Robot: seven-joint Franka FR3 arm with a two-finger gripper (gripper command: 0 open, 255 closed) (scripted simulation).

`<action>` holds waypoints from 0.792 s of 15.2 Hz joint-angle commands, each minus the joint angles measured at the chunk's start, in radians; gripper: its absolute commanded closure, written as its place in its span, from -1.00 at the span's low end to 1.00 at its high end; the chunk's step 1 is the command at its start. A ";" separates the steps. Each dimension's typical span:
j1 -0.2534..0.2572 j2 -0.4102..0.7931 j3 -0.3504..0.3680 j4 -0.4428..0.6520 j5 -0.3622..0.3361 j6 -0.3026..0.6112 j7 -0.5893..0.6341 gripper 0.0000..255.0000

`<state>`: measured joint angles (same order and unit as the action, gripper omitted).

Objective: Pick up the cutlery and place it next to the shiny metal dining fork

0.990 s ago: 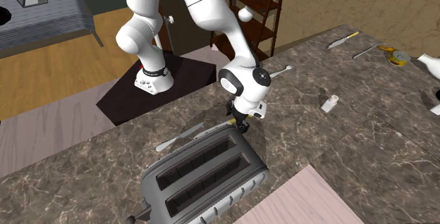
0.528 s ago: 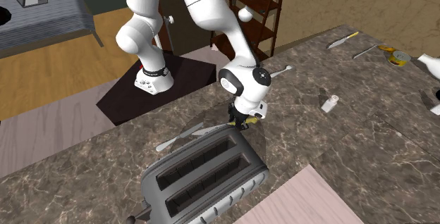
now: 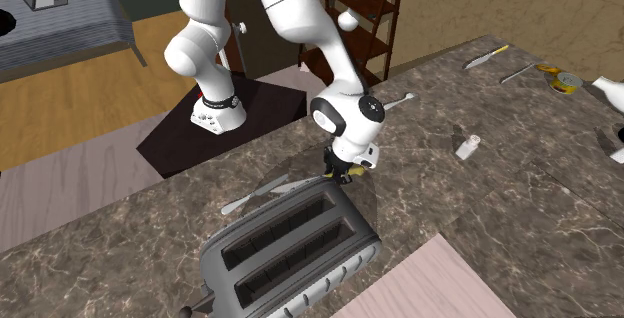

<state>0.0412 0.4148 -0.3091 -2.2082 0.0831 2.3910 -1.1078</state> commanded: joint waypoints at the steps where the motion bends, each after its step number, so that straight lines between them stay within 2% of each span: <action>1: 0.004 -0.008 -0.001 -0.008 -0.004 -0.010 0.003 1.00; 12: 0.025 -0.137 -0.029 -0.007 -0.055 -0.134 0.032 1.00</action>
<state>0.0642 0.2901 -0.3357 -2.2165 0.0325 2.2702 -1.0786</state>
